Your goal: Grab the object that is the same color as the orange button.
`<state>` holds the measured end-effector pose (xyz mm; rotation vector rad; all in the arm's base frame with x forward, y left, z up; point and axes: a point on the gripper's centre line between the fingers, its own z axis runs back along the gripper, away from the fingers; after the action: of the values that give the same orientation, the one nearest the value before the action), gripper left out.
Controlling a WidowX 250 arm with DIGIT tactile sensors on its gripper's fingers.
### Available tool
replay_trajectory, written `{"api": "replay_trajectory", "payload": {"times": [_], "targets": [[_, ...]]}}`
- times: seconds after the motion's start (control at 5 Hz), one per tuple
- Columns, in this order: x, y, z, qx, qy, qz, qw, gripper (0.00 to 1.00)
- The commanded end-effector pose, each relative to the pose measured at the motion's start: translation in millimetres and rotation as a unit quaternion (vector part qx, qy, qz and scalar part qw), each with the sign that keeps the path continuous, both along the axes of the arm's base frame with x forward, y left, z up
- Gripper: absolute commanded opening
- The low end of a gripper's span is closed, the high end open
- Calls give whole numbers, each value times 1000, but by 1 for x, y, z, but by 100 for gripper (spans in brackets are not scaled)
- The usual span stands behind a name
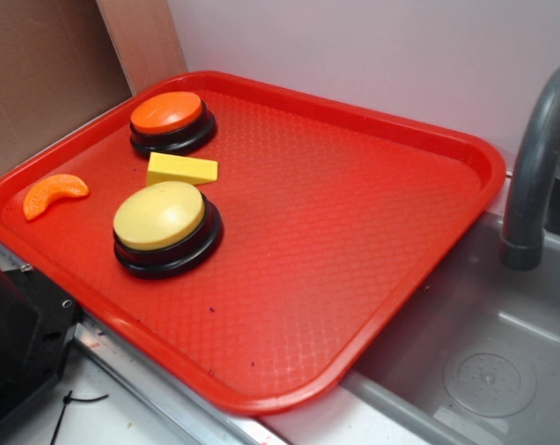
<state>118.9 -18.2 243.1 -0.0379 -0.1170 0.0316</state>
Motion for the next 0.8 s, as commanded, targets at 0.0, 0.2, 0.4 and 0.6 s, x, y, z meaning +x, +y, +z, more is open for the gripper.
{"api": "replay_trajectory", "payload": {"times": [0.0,0.2,0.4,0.6], "targets": [[0,0,0,0,0,0,1000,100],[-1,20,-17,-14,0,-8,1000,100],[3,52,-46,-6,16,-9,1000,100],[6,92,-85,-43,-2,-28,999,100]]}}
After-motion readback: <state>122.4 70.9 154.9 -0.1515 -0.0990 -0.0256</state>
